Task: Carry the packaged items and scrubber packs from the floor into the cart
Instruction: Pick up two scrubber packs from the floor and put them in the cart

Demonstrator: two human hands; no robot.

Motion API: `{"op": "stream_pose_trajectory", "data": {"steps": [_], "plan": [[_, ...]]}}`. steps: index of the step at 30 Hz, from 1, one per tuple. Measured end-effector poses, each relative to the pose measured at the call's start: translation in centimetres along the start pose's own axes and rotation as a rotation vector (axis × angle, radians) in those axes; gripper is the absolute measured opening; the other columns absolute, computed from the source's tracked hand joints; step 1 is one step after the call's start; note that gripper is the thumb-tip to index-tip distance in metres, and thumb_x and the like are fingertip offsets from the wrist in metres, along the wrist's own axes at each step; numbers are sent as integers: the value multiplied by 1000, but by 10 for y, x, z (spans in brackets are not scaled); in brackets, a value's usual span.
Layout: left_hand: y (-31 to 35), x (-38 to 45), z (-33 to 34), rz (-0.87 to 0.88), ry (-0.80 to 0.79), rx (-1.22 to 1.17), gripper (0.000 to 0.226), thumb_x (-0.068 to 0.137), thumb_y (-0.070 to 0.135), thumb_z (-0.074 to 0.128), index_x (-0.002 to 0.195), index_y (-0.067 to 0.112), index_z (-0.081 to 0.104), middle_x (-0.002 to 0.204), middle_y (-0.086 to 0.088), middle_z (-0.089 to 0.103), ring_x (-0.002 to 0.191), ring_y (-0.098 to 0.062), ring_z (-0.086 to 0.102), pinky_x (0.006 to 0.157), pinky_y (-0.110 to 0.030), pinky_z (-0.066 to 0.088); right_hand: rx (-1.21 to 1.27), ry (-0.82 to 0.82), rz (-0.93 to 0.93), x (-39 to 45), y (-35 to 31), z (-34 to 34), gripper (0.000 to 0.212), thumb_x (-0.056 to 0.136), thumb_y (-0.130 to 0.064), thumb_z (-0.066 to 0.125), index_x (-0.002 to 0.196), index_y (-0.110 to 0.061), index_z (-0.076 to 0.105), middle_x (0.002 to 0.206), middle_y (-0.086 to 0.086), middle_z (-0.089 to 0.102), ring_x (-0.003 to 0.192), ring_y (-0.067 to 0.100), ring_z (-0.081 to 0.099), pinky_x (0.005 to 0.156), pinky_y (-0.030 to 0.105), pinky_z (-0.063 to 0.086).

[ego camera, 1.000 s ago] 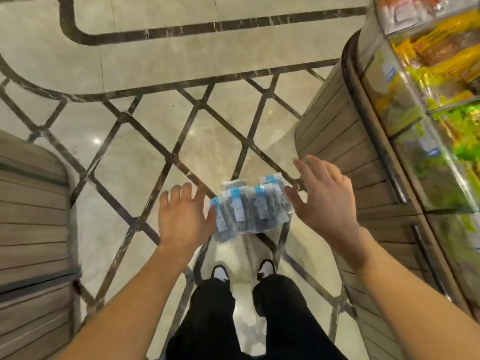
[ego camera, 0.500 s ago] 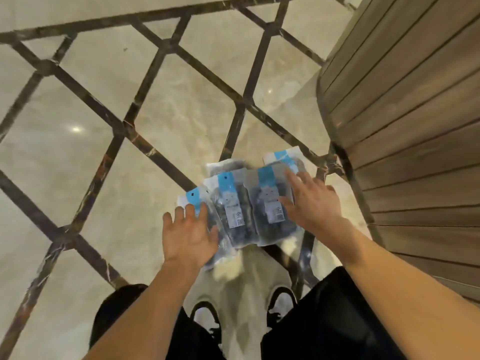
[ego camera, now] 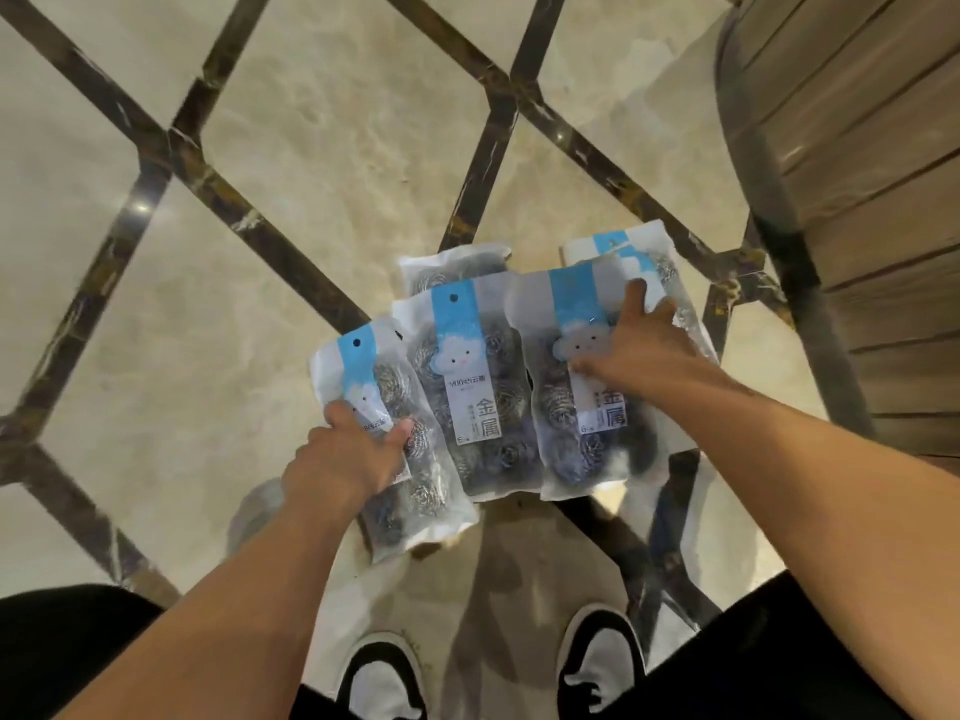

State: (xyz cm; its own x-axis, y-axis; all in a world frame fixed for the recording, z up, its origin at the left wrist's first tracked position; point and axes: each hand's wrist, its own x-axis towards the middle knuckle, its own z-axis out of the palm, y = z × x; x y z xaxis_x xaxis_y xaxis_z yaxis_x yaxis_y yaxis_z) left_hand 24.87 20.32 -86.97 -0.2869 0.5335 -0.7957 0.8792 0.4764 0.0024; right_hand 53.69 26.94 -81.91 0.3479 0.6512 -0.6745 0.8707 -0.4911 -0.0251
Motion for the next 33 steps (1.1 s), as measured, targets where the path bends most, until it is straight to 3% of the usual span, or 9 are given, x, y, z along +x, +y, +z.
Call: {"op": "stream_pose_trajectory", "data": {"steps": [4,8,11,13,17,22,27,30,33], "plan": [[1,14,10,-70,-169,-389,97,97,69,52,158,4,16,154,-21,40,138,-43,47,114,-44,39,137,10,27,-2,7,1,126,83,-44,85,162,-18,-10,162,27,16,139,48,44,107,45,43],[3,17,7,-156,-38,-723,102,87,35,85,150,3,11,142,-17,49,133,-37,52,104,-42,44,231,7,66,0,7,4,136,79,-38,91,162,-17,-14,162,31,19,141,49,43,110,48,42],[-1,17,6,-189,-7,-789,112,78,33,93,149,3,13,134,-14,52,129,-34,56,101,-40,47,345,-10,127,2,4,4,143,75,-33,95,162,-15,-16,164,28,22,146,47,39,114,51,40],[-2,15,6,-200,-29,-838,123,63,43,100,149,2,22,125,-9,57,121,-31,61,102,-42,53,393,-35,143,3,2,2,132,77,-26,94,164,-8,-3,157,26,40,142,43,46,114,50,44],[-22,45,31,-137,-32,-917,132,13,75,97,125,13,66,111,-4,79,97,-26,77,90,-48,63,376,-93,117,2,8,1,68,78,-17,92,136,-6,59,130,16,69,119,33,65,97,41,54],[19,-14,6,119,-110,-1068,63,65,60,93,113,24,73,103,0,82,89,-20,79,83,-37,63,447,-61,43,-3,4,2,73,78,-37,90,138,-16,55,130,10,69,121,34,64,106,49,51],[35,-30,10,276,33,-922,113,37,65,98,133,39,45,125,11,67,111,-16,69,96,-42,58,534,-43,-6,-6,-7,8,89,86,-64,69,154,-25,28,148,3,58,138,34,53,116,55,41],[39,-33,7,254,29,-972,102,57,58,97,139,38,40,130,8,63,112,-17,69,92,-41,61,615,-5,34,-2,-7,5,88,97,-55,61,162,-20,13,153,9,53,140,36,52,116,53,42],[41,-34,0,205,26,-1085,75,77,38,91,136,39,44,118,14,67,99,-11,73,74,-30,60,702,65,108,2,-5,-4,74,101,-42,60,158,-9,25,148,15,56,132,35,58,103,39,48]]}}
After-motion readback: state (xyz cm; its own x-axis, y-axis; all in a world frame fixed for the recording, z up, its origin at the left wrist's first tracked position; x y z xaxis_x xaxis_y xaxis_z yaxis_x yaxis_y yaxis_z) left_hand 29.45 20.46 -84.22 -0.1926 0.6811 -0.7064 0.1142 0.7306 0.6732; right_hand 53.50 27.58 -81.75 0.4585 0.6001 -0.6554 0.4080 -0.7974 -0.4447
